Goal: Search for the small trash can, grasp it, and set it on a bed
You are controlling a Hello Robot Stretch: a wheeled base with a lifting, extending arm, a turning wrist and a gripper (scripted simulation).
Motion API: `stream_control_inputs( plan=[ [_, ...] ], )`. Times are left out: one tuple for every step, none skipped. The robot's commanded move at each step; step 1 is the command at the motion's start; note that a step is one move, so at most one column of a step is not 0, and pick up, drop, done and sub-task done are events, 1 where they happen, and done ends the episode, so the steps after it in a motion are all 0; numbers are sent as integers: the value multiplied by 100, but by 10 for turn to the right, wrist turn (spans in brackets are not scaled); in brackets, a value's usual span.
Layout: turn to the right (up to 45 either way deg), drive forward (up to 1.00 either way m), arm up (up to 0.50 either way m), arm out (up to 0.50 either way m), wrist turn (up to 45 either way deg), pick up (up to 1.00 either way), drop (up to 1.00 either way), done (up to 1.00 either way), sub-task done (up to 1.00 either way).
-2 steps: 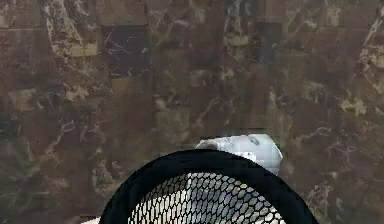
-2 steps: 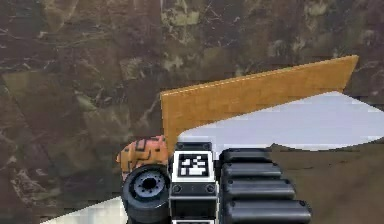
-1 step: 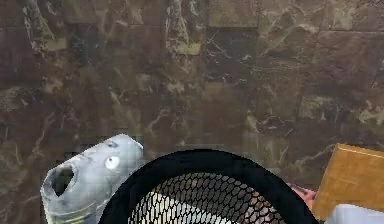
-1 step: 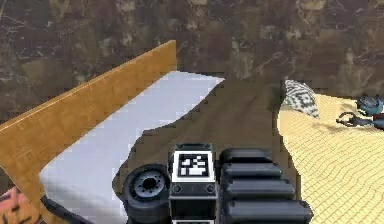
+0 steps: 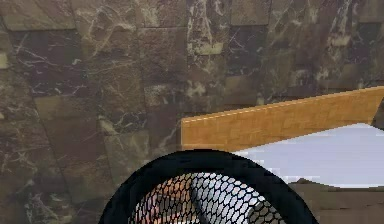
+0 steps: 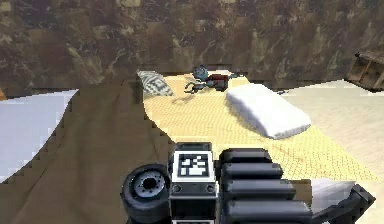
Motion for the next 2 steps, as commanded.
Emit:
stream_control_inputs(
  plan=[
    [0, 0, 0, 48, 0, 0, 0, 0, 0],
    [0, 0, 0, 0, 390, 0, 0, 0, 0]
  ],
)
